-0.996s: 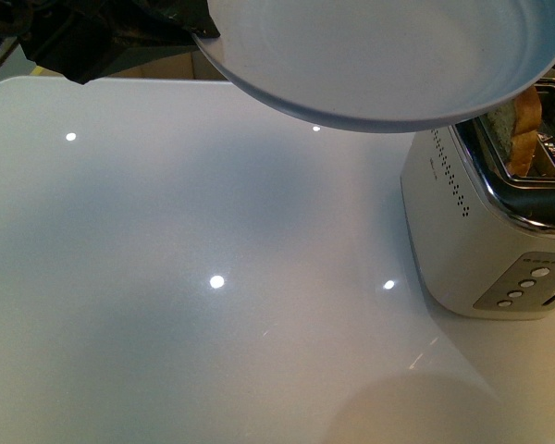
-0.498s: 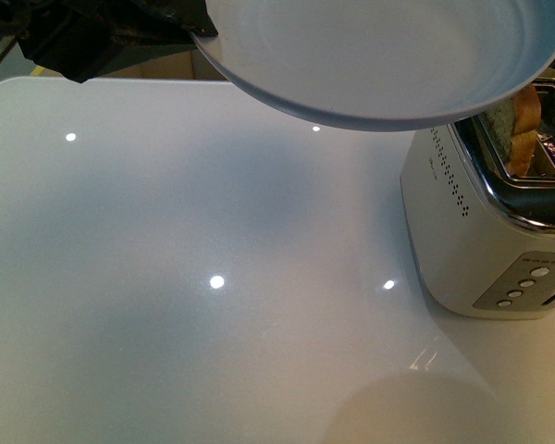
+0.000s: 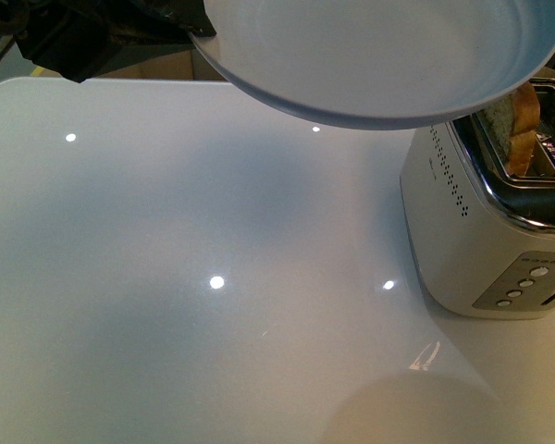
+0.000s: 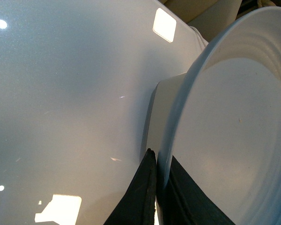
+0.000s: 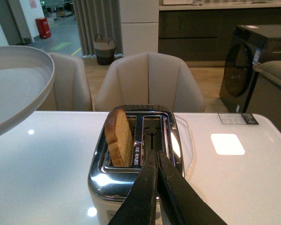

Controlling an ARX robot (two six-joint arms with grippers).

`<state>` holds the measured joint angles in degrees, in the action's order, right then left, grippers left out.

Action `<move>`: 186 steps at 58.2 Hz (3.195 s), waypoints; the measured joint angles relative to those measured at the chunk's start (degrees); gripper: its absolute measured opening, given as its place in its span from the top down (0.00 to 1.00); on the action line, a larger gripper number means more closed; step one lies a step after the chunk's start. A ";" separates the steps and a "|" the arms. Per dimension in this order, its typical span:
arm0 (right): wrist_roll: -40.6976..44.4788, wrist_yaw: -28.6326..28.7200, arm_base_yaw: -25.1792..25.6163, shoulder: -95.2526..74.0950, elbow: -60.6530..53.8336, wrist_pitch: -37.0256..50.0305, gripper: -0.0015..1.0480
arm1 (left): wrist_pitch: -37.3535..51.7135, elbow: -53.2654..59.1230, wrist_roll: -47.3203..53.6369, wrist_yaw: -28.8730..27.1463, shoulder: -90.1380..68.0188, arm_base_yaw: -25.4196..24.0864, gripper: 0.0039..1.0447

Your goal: Left arm holds plate, right arm toasts bread

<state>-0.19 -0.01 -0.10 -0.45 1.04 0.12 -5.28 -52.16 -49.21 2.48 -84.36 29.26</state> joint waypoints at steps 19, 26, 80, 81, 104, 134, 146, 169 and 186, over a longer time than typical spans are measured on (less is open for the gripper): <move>0.02 -0.02 0.00 0.09 0.00 -0.02 0.53 | 0.00 0.00 0.00 -0.13 0.02 0.00 0.97; 0.00 0.00 0.00 0.09 0.00 -0.02 0.35 | 3.63 0.07 -2.89 8.66 0.02 -0.66 0.97; 0.00 0.00 0.00 0.13 0.00 -0.04 0.09 | 11.32 -2.19 16.59 18.03 -24.57 -31.67 0.97; 0.00 0.00 0.00 0.13 0.00 -0.04 0.09 | 11.91 -2.12 16.85 18.05 -25.57 -31.87 0.97; 0.00 0.00 0.00 0.13 0.00 -0.04 0.09 | 22.86 -1.38 18.67 17.07 -40.00 -34.03 0.97; 0.00 0.00 0.00 0.13 0.00 -0.04 0.08 | 28.92 -6.43 20.09 17.44 -53.40 -36.11 0.97; 0.00 0.00 0.00 0.13 0.00 -0.04 0.09 | 28.87 -7.98 20.39 17.31 -56.06 -35.82 0.97; 0.00 0.00 0.00 0.13 0.00 -0.04 0.09 | 29.59 -4.98 19.74 16.98 -51.60 -35.30 0.52; 0.00 0.00 0.00 0.13 0.00 -0.04 0.09 | 26.77 2.47 19.43 15.28 -33.83 -35.12 0.08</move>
<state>-0.19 -0.01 -0.10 -0.32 1.04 0.08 21.50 -49.69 -29.78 17.76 -118.19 -5.87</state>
